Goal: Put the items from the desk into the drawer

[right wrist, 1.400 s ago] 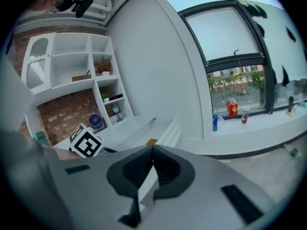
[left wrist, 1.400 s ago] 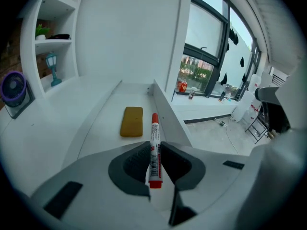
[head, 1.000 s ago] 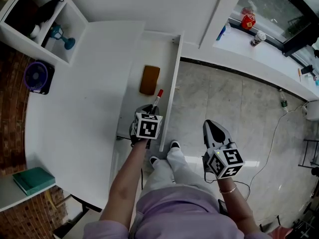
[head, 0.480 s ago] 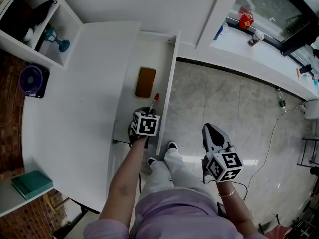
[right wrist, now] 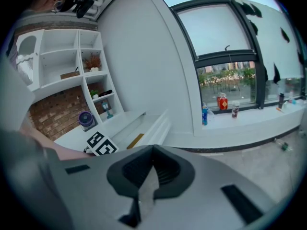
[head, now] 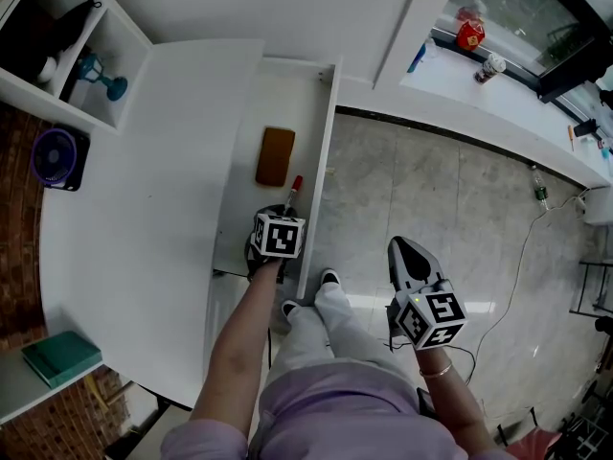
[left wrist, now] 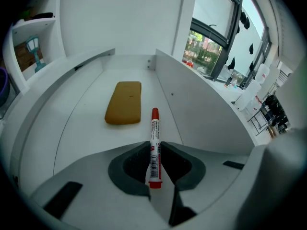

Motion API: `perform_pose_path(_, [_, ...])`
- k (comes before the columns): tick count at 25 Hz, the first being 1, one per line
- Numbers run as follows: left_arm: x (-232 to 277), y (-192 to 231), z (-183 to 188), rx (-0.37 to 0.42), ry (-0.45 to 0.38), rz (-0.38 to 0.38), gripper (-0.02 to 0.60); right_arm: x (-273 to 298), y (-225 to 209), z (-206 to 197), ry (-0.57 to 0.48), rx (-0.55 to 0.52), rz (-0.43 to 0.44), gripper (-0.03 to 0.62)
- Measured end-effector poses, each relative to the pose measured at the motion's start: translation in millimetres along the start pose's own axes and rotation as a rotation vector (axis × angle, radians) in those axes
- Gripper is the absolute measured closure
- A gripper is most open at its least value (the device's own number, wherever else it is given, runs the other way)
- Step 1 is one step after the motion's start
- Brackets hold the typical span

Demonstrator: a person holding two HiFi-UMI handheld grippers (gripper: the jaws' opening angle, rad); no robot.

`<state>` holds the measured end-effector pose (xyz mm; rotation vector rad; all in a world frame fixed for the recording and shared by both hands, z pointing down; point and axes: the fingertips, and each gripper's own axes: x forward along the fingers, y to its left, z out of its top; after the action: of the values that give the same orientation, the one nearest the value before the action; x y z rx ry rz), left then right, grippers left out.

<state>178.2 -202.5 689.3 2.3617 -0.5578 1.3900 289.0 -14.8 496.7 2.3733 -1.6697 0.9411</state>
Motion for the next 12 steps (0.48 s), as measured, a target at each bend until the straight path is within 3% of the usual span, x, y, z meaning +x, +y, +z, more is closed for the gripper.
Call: perform_pose_path(12, [14, 3, -12, 0.016, 0.036, 0.010, 0.512, 2, 1, -3, 0.006, 0.003, -0.003, 0.591])
